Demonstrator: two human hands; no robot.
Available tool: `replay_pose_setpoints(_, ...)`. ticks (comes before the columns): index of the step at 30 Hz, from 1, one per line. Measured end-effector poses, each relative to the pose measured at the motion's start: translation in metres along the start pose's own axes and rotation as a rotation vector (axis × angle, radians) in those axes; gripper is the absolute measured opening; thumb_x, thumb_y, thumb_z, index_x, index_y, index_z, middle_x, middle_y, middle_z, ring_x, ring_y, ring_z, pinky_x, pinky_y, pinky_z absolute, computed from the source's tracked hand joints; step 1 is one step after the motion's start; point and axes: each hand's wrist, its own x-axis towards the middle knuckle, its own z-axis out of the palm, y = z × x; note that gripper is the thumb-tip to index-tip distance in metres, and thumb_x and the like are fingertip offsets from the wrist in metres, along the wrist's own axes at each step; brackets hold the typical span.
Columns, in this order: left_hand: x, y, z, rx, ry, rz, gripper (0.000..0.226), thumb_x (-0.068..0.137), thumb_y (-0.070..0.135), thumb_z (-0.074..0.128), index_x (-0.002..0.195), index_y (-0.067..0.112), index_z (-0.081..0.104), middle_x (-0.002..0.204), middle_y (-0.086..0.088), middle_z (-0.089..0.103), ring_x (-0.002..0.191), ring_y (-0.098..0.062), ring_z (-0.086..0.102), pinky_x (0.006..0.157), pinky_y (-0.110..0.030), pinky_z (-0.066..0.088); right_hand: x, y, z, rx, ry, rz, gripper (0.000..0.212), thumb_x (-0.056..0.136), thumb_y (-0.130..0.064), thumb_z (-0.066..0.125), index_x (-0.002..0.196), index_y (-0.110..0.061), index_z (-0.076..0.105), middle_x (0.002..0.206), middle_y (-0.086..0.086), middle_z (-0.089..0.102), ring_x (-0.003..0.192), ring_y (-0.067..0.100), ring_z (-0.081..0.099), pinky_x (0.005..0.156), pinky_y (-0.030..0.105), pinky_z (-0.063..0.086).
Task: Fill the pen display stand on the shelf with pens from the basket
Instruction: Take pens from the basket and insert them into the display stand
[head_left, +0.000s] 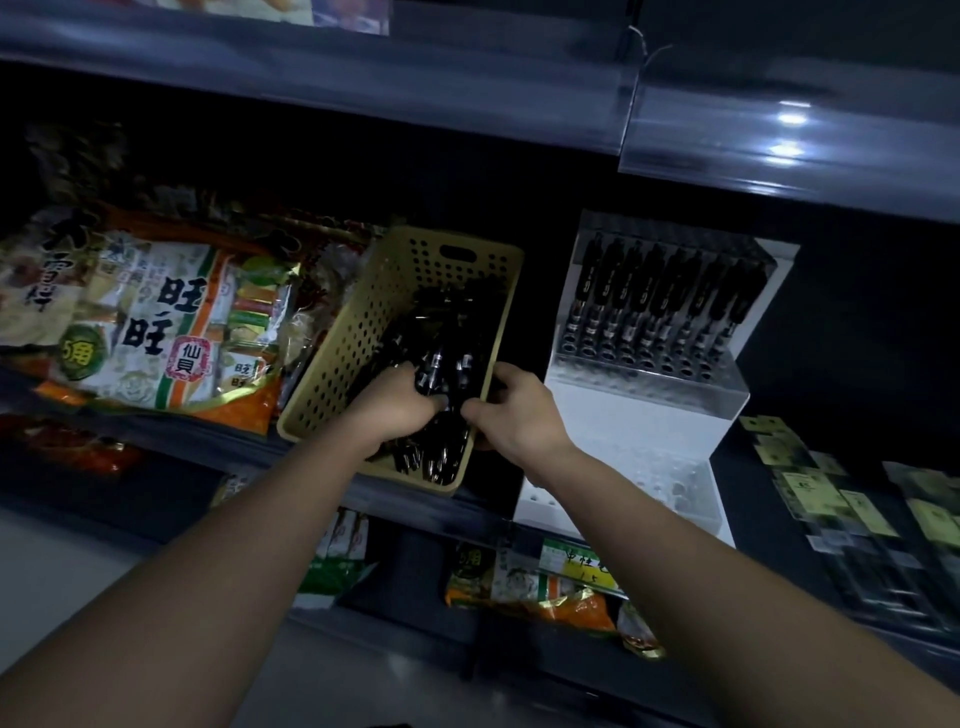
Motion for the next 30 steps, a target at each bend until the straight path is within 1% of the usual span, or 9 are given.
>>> replay_pose_setpoints(5, 0.017, 0.008, 0.008, -0.179, 0.025, -0.209, 0.093, 0.080, 0.069, 0.054, 0.148, 0.013, 0.027, 0.154, -0.011, 0.026, 0.138, -0.029, 0.030, 0.110, -0.039, 0.032, -0.004, -0.003, 0.002, -0.038, -0.014, -0.043, 0.039, 0.081, -0.019, 0.063, 0.120, -0.019, 0.058, 0.091, 0.003, 0.069, 0.080, 0.021, 0.066, 0.068, 0.032, 0.056)
replay_pose_setpoints(7, 0.022, 0.012, 0.016, -0.140, 0.019, -0.263, 0.100, 0.078, 0.076, 0.048, 0.149, 0.010, 0.026, 0.156, -0.014, 0.020, 0.141, -0.032, 0.025, 0.112, -0.042, 0.031, -0.005, -0.002, 0.002, -0.051, -0.012, -0.055, 0.037, 0.080, -0.018, 0.064, 0.116, -0.017, 0.059, 0.087, 0.005, 0.068, 0.078, 0.023, 0.066, 0.067, 0.033, 0.055)
replay_pose_setpoints(9, 0.026, 0.013, 0.024, 0.004, 0.059, -0.275, 0.094, 0.079, 0.073, 0.050, 0.144, 0.008, 0.034, 0.151, -0.017, 0.028, 0.136, -0.034, 0.030, 0.108, -0.044, 0.036, -0.004, 0.000, 0.000, -0.048, -0.007, -0.057, 0.028, 0.079, -0.017, 0.064, 0.106, -0.017, 0.061, 0.087, 0.006, 0.069, 0.078, 0.023, 0.066, 0.068, 0.034, 0.055)
replay_pose_setpoints(11, 0.027, 0.012, 0.026, 0.043, 0.097, -0.255, 0.078, 0.081, 0.064, 0.057, 0.133, 0.006, 0.047, 0.133, -0.016, 0.049, 0.121, -0.032, 0.046, 0.099, -0.042, 0.045, -0.002, 0.001, 0.000, -0.042, -0.009, -0.049, 0.022, 0.079, -0.017, 0.064, 0.100, -0.015, 0.061, 0.088, 0.006, 0.069, 0.079, 0.022, 0.066, 0.069, 0.034, 0.056)
replay_pose_setpoints(14, 0.026, 0.006, 0.023, -0.195, 0.116, -0.180, 0.047, 0.081, 0.040, 0.069, 0.112, 0.006, 0.059, 0.099, -0.008, 0.063, 0.092, -0.023, 0.059, 0.086, -0.038, 0.053, 0.000, 0.004, 0.001, -0.007, -0.014, -0.041, 0.021, 0.078, -0.018, 0.063, 0.098, -0.013, 0.061, 0.086, 0.008, 0.070, 0.078, 0.025, 0.067, 0.071, 0.044, 0.058)
replay_pose_setpoints(18, 0.022, 0.001, 0.018, -0.373, 0.085, -0.105, 0.030, 0.077, 0.024, 0.076, 0.102, 0.009, 0.068, 0.094, -0.006, 0.069, 0.081, -0.015, 0.063, 0.065, -0.025, 0.050, 0.002, 0.006, 0.001, 0.024, -0.024, -0.028, 0.024, 0.077, -0.020, 0.065, 0.100, -0.014, 0.061, 0.088, 0.008, 0.069, 0.080, 0.026, 0.068, 0.072, 0.047, 0.059)
replay_pose_setpoints(23, 0.017, 0.007, 0.015, -0.641, 0.191, -0.100, 0.008, 0.079, 0.005, 0.071, 0.086, 0.004, 0.067, 0.083, -0.015, 0.069, 0.063, -0.020, 0.063, 0.049, -0.024, 0.051, 0.005, 0.006, -0.001, 0.062, -0.034, -0.007, 0.023, 0.082, -0.021, 0.066, 0.103, -0.019, 0.061, 0.092, 0.004, 0.070, 0.083, 0.023, 0.068, 0.074, 0.046, 0.059)
replay_pose_setpoints(27, 0.019, 0.010, 0.006, -0.680, 0.261, -0.102, 0.013, 0.080, 0.013, 0.074, 0.079, 0.005, 0.064, 0.074, -0.014, 0.069, 0.046, -0.018, 0.061, 0.041, -0.026, 0.050, 0.014, 0.006, 0.002, 0.037, -0.033, 0.028, 0.032, 0.079, -0.024, 0.065, 0.110, -0.020, 0.062, 0.092, 0.004, 0.070, 0.084, 0.024, 0.068, 0.074, 0.046, 0.059)
replay_pose_setpoints(30, 0.021, 0.011, -0.002, -0.678, 0.326, -0.078, 0.016, 0.081, 0.022, 0.074, 0.080, 0.009, 0.064, 0.076, -0.011, 0.069, 0.048, -0.020, 0.062, 0.048, -0.029, 0.052, 0.021, 0.007, 0.003, 0.047, -0.034, 0.079, 0.035, 0.073, -0.028, 0.065, 0.108, -0.020, 0.063, 0.091, 0.004, 0.071, 0.083, 0.025, 0.069, 0.074, 0.045, 0.059)
